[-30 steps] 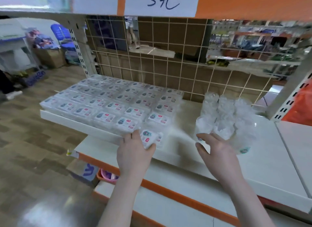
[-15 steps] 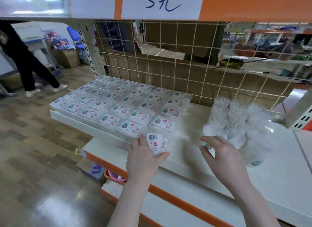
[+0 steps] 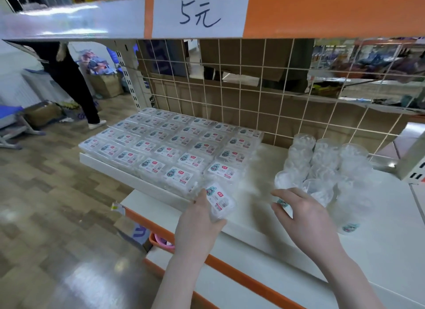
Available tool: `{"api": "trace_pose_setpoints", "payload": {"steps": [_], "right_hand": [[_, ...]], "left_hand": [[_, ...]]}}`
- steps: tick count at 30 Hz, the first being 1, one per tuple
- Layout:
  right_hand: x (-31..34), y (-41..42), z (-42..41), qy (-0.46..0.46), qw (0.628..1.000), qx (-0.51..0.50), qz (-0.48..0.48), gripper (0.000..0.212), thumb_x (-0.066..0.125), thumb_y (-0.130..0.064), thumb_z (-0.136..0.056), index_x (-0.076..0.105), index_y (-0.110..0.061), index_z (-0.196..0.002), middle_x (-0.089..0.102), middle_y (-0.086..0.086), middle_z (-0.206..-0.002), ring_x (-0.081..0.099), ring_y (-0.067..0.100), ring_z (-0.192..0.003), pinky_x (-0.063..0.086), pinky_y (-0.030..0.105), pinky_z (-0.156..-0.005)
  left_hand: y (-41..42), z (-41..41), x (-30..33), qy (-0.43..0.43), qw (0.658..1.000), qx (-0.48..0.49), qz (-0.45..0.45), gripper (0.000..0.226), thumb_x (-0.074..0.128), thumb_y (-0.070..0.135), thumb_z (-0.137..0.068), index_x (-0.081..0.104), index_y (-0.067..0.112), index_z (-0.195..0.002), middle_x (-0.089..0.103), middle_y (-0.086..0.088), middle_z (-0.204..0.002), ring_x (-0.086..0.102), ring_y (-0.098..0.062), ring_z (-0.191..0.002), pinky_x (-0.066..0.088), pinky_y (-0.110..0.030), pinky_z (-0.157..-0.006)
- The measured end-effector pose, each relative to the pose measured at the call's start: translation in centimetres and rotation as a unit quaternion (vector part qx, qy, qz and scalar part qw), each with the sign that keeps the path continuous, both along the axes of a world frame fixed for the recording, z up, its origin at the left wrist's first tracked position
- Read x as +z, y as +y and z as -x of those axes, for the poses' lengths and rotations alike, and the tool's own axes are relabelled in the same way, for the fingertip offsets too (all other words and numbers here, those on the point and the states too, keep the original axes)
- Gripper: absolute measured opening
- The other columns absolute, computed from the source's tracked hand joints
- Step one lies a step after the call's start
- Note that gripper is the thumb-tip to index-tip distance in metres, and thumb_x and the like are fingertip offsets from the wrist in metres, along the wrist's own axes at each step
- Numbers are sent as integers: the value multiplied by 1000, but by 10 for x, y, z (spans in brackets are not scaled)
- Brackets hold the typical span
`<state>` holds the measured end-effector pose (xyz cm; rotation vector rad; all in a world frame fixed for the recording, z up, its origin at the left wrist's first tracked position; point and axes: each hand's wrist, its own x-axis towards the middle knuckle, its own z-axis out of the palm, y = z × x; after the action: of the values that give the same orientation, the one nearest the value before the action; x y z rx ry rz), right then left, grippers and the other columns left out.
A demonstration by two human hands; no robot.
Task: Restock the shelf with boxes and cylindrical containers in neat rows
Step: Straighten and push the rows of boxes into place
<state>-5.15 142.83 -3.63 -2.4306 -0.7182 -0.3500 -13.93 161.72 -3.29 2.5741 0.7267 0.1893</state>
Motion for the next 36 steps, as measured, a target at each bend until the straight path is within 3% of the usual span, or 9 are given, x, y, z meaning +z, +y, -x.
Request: {"api": "trace_pose_setpoints", "payload": {"steps": [2, 5, 11, 15, 17, 22, 28, 33, 36], "right_hand": [[-1, -2, 0, 0, 1000, 4, 1, 21, 72, -15, -78, 71, -17, -100, 66, -1, -89, 64, 23, -81, 40, 23, -63], [-2, -5, 0, 4, 1000, 9, 2, 21, 72, -15, -79, 71, -17, -100, 66, -2, -90, 64, 22, -81, 41, 24, -63], [-3, -7, -2, 3, 1000, 20, 2, 21, 71, -15, -79, 71, -17, -100, 66, -2, -90, 64, 21, -82, 40, 24, -65], [-5, -5, -2, -3, 1000, 25, 0, 20, 71, -16, -79, 71, -18, -100, 66, -3, -92, 64, 21, -83, 41, 24, -65], [-8, -3, -2, -13, 999, 32, -2, 21, 73, -13, -77, 71, -18, -97, 67, -2, -90, 65, 22, -79, 43, 25, -62], [-15, -2, -1, -23, 999, 48, -9, 24, 78, -8, -71, 72, -17, -93, 67, -1, -84, 65, 23, -69, 47, 29, -57], [-18, -2, 3, -24, 999, 46, -2, 23, 79, -11, -71, 72, -21, -91, 67, -6, -85, 65, 19, -69, 44, 25, -55], [-22, 1, 7, -28, 997, 66, 15, 26, 82, -10, -67, 72, -21, -88, 66, -5, -77, 65, 19, -64, 50, 26, -52], [-24, 4, 9, -24, 997, 76, 21, 26, 81, -10, -68, 71, -21, -89, 66, -4, -78, 65, 20, -66, 51, 28, -52]], "left_hand": [[-5, -2, 2, 15, 999, 13, -48, 82, 61, 52, -83, 20, 20, -146, 62, -1, -114, 59, -21, -104, 45, -30, -77], [-11, -6, 4, 33, 993, 36, -108, 84, 54, 66, -80, 22, 22, -144, 54, 1, -127, 56, -19, -111, 44, -28, -74], [-8, -3, -5, -51, 988, 34, -140, 86, 65, 67, -67, 51, 9, -130, 48, -9, -128, 45, -27, -116, 43, -34, -90], [-5, -2, -8, -54, 989, -2, -135, 82, 54, 62, -80, 32, 16, -144, 32, 1, -148, 27, -17, -136, 32, -29, -104], [-5, -2, -10, -55, 989, 7, -141, 79, 56, 58, -80, 35, 15, -143, 37, -1, -146, 32, -20, -135, 36, -33, -103], [-2, -8, -16, -53, 986, 45, -154, 74, 72, 55, -67, 61, 6, -121, 61, -12, -119, 57, -32, -109, 51, -40, -80], [-1, -11, -11, -54, 985, 56, -154, 74, 42, 62, -88, 31, 15, -145, 32, -4, -148, 29, -22, -134, 31, -33, -104], [-2, -11, -10, -41, 985, 56, -157, 76, 44, 64, -86, 32, 17, -145, 31, -4, -148, 30, -23, -133, 31, -33, -104], [4, -5, -13, -56, 984, 47, -161, 74, 51, 63, -82, 44, 15, -138, 45, -8, -139, 41, -27, -126, 39, -39, -99]]}}
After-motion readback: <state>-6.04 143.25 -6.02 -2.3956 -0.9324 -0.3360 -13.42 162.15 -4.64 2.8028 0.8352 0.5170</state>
